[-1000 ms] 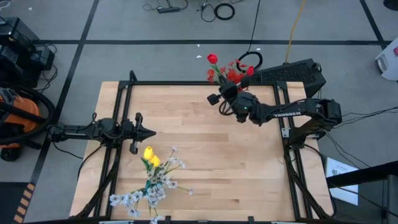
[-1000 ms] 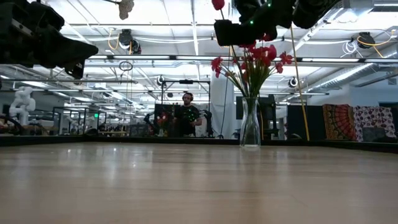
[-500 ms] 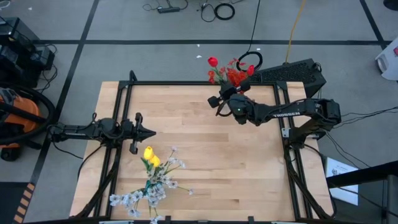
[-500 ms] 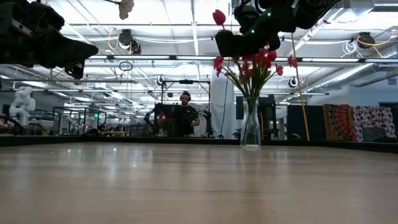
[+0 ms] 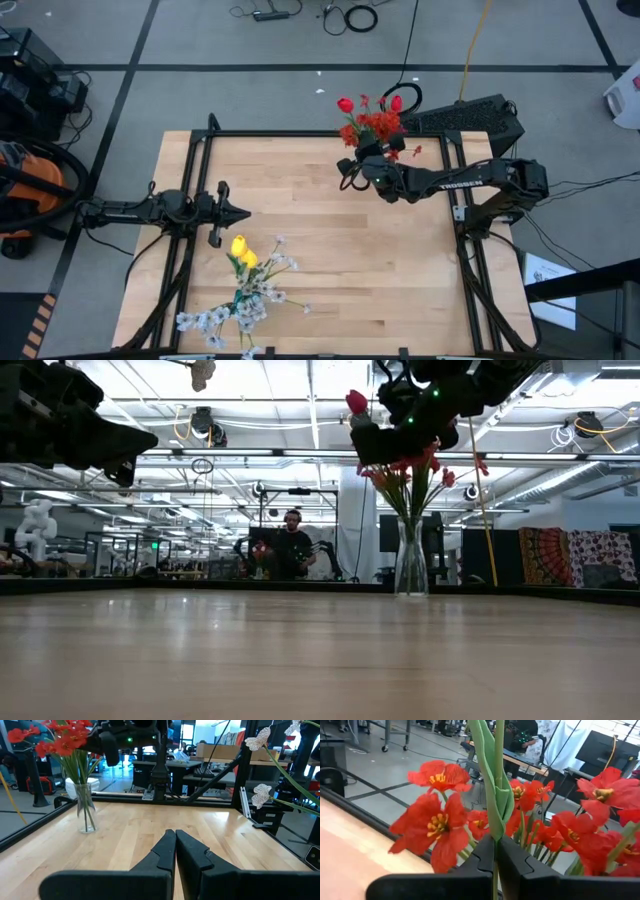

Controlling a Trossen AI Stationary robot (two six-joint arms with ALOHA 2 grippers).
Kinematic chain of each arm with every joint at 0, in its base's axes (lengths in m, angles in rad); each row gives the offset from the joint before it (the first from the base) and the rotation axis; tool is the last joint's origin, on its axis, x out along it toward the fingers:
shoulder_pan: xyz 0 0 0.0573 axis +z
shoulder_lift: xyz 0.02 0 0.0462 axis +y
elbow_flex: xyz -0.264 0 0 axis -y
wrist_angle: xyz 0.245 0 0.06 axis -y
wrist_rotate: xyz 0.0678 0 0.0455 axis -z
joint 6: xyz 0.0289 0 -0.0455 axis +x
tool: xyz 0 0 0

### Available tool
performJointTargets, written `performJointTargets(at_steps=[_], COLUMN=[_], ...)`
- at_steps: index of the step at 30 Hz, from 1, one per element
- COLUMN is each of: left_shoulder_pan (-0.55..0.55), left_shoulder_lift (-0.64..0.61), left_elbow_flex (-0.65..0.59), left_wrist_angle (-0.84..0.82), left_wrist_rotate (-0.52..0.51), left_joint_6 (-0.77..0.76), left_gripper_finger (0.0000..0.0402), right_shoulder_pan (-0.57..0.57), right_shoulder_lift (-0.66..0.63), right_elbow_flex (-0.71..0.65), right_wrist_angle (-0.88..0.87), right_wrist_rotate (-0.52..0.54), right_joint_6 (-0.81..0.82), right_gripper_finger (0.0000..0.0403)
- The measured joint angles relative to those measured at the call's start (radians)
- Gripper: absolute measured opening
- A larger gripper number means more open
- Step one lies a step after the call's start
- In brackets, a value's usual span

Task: Sort flowers into vase by color
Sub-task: Put the red flower into transparent flower vase

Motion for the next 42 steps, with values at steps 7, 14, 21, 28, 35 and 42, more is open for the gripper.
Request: performJointTargets(at_steps=[7, 14, 21, 28, 35, 42], left_shoulder_pan=[0.0, 0.0, 0.0, 0.0, 0.0, 0.0], left_shoulder_lift=[0.0, 0.0, 0.0, 0.0, 0.0, 0.0], left_elbow_flex=[0.0, 0.0, 0.0, 0.0, 0.0, 0.0], left_wrist_angle=[0.0, 0.0, 0.0, 0.0, 0.0, 0.0], left_wrist_rotate=[0.0, 0.0, 0.0, 0.0, 0.0, 0.0], left_joint_6=[0.0, 0.0, 0.0, 0.0, 0.0, 0.0], left_gripper_finger=[0.0018, 0.0018, 0.0018, 0.0018, 0.0018, 0.0018], right_shoulder_pan=[0.033, 0.083, 0.091, 0.102, 0.117, 0.117], right_shoulder_lift=[0.0, 0.0, 0.0, 0.0, -0.001, -0.001], right_elbow_flex=[0.0, 0.0, 0.0, 0.0, 0.0, 0.0], right_wrist_angle=[0.0, -0.088, -0.297, -0.431, -0.534, -0.661], right_wrist_rotate=[0.118, 0.254, 0.282, 0.278, 0.235, 0.197], right_joint_6=[0.034, 0.156, 0.397, 0.568, 0.678, 0.822], right_gripper_finger=[0.0, 0.0, 0.0, 0.0, 0.0, 0.0])
